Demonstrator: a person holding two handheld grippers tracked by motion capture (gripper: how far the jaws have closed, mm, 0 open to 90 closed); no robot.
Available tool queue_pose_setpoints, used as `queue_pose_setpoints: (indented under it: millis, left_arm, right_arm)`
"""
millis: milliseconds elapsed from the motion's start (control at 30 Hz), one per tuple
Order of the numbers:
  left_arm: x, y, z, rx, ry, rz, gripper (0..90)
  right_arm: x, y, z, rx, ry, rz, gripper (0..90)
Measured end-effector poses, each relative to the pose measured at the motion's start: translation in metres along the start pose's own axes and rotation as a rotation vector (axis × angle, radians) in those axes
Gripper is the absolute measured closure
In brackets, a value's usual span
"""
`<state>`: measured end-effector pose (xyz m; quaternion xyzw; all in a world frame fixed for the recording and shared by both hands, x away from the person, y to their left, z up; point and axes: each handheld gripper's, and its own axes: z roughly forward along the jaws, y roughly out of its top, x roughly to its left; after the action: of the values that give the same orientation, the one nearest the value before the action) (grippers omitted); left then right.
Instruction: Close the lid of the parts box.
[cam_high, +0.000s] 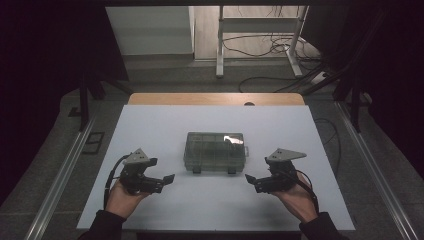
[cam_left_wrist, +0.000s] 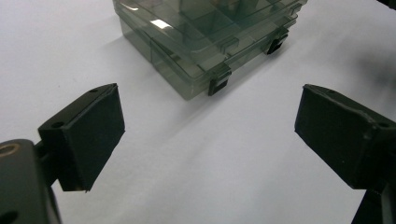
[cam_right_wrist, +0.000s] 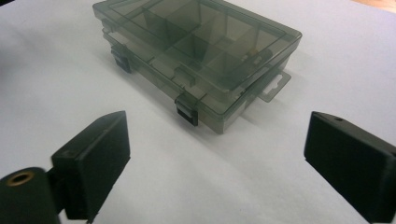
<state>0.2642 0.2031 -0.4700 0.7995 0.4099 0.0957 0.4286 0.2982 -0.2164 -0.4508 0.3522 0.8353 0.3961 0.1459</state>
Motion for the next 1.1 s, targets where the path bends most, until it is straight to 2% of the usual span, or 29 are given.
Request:
queue_pose_setpoints:
  millis: [400, 1100]
  left_arm:
    - [-0.002, -0.009, -0.014, -0.003, 0.036, 0.021, 5.6]
    - [0.000, -0.030, -0.045, -0.069, 0.114, 0.006, 2.4]
  right_arm:
    - [0.002, -0.010, -0.012, 0.018, -0.016, -0.007, 1.9]
    - [0.002, -0.028, -0.039, 0.011, -0.051, 0.011, 1.3]
